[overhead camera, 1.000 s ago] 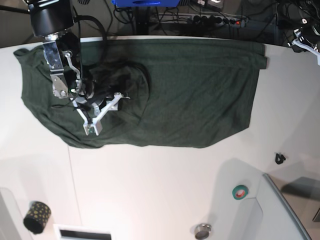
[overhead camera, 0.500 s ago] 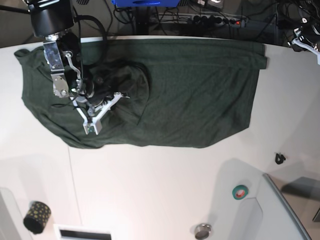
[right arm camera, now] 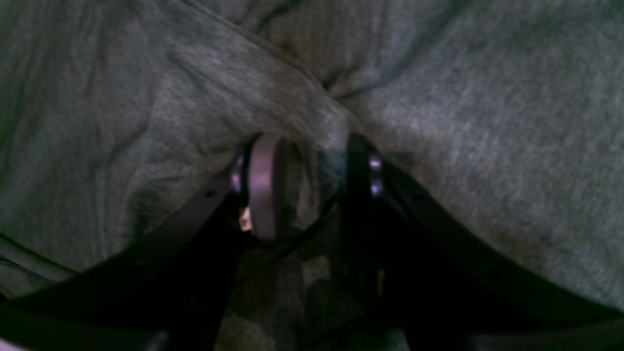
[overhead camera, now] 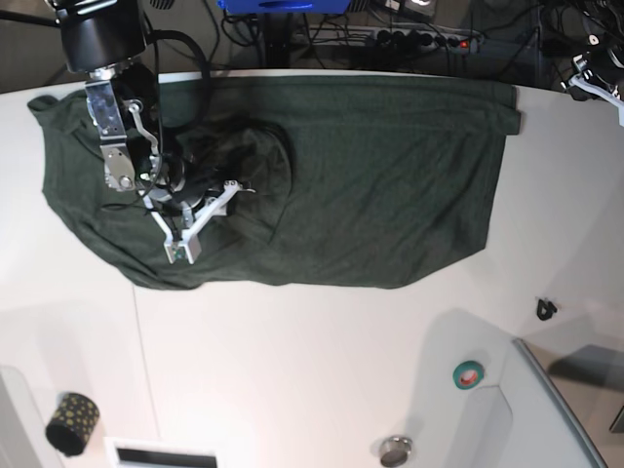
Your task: Layout the t-shirt on the table in an organized manner, then fold the t-shirt properly
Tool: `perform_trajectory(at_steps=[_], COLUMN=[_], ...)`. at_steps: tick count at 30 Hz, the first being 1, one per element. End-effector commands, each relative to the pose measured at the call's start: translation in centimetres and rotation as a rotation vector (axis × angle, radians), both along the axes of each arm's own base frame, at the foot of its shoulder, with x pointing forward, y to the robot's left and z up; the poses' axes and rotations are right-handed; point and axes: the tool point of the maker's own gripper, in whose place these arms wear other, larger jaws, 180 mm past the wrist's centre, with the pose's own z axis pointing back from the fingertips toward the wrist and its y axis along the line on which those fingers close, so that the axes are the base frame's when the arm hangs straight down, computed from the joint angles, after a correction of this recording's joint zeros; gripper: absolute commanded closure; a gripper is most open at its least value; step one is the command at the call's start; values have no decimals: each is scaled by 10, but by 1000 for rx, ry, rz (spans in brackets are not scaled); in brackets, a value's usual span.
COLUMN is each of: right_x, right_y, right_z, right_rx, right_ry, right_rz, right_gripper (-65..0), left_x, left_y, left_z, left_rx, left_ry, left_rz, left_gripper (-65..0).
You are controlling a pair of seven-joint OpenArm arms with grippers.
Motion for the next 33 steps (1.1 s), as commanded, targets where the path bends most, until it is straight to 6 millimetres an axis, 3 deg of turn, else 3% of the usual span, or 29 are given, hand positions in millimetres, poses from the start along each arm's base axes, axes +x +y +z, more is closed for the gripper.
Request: perform_trajectory(at_steps=[1,3,7,17,22,24,26,30,33], right_x=[12,13,13,13,14,14,14,14,14], right_y=[1,1,1,1,2,2,2,2,2], right_z=[11,11,11,12,12,12,12,12,12], right_rx=[8,9,9,10,11,11,11,11,11], right_ry=[-43,-44,-44,-45,-47,-47,-47,-47,-47], right_rz=[0,-1,-1,-2,-2,-2,-2,-2,-2], right_gripper=[-207,-185,-8,-26,-144,-161,-152,-3,-8], left_x=[5,6,6,7,7,7,7,8,8], left_y=[10,10,10,10,10,10,10,9,9], left_z=[11,12,12,12,12,12,12,12,11], left_rx=[33,33,33,33,33,33,33,32,32], left_ry=[-25,-26,-26,-28,-28,-28,-28,-29,-28], left_rz=[-12,-11,-11,-11,-13,-13,-13,-14,-16], left_gripper=[0,0,0,0,0,0,0,0,0])
